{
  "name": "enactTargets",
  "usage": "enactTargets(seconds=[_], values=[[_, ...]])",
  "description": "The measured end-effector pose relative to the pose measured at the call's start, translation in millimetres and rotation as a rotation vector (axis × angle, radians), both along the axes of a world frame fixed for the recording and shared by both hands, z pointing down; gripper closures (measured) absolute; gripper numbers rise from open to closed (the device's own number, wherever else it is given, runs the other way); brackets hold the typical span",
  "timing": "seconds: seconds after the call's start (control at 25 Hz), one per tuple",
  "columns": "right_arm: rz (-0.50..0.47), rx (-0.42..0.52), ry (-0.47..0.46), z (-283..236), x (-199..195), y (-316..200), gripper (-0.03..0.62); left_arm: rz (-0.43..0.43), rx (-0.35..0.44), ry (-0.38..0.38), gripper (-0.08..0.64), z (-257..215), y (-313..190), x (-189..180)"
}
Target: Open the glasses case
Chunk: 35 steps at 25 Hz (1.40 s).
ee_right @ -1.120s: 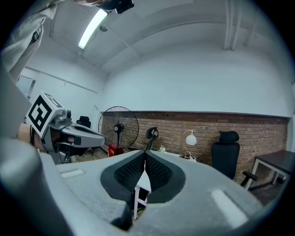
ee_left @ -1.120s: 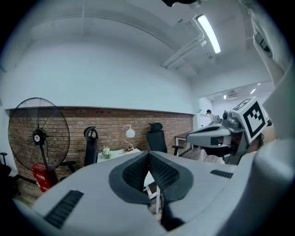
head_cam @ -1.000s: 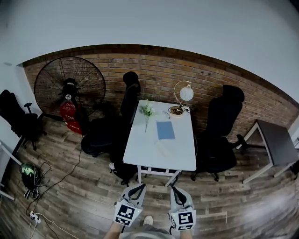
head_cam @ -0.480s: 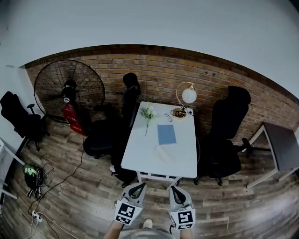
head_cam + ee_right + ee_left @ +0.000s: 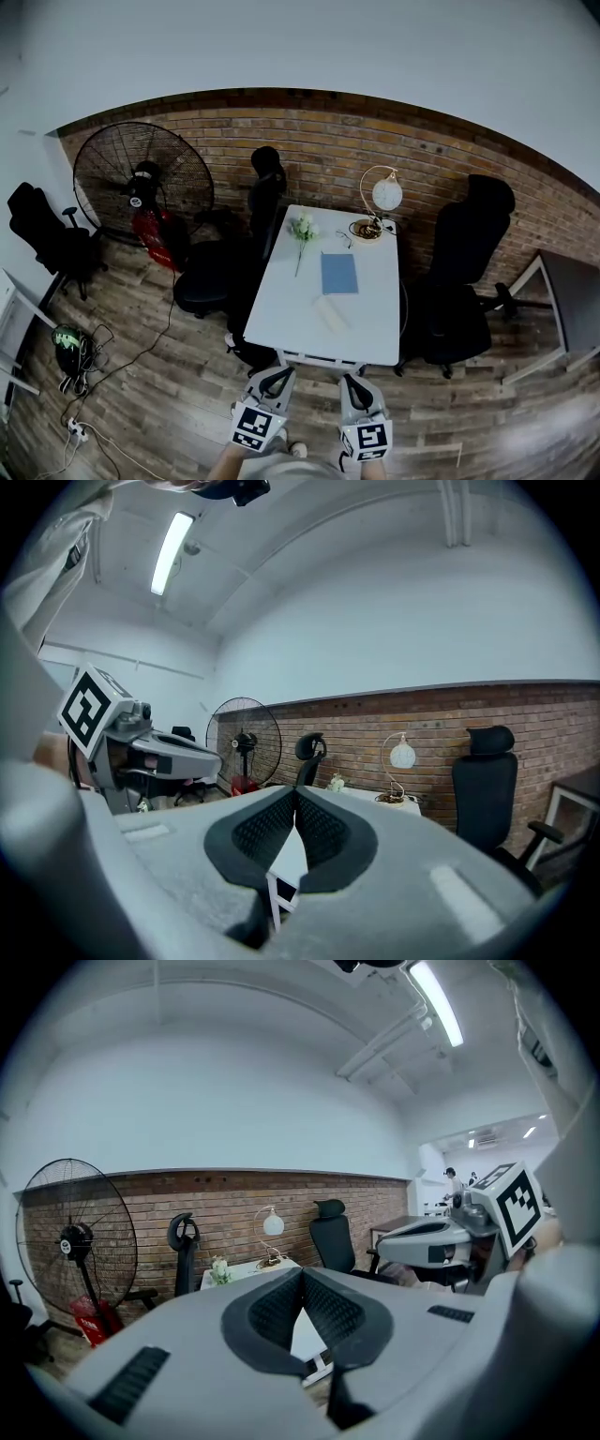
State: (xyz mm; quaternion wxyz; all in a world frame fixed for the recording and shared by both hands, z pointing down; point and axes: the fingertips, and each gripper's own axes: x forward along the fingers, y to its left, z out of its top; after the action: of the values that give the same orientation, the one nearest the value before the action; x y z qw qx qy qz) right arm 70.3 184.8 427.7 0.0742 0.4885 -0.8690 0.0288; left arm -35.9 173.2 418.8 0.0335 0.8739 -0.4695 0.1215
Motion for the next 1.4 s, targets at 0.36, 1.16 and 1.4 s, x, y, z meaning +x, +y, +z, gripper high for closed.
enactTargets(seconds=[0.36, 1.16, 1.4], values=[[0.028, -0.027, 0.001, 9.8, 3.0, -19.9, 0.584, 0.016, -0.018, 0.004, 0.557, 8.2, -21.5, -0.8], [0.12, -0.023, 0.068, 5.8, -34.7, -138.9, 0.584, 0.106, -0.006, 0.06, 0.557, 11.0, -154.2, -40.0], [0.167, -0.005, 0.107, -0.6, -43.1, -173.0, 0.584, 0.154, 0.007, 0.091, 0.557, 8.1, -191.5, -51.8]])
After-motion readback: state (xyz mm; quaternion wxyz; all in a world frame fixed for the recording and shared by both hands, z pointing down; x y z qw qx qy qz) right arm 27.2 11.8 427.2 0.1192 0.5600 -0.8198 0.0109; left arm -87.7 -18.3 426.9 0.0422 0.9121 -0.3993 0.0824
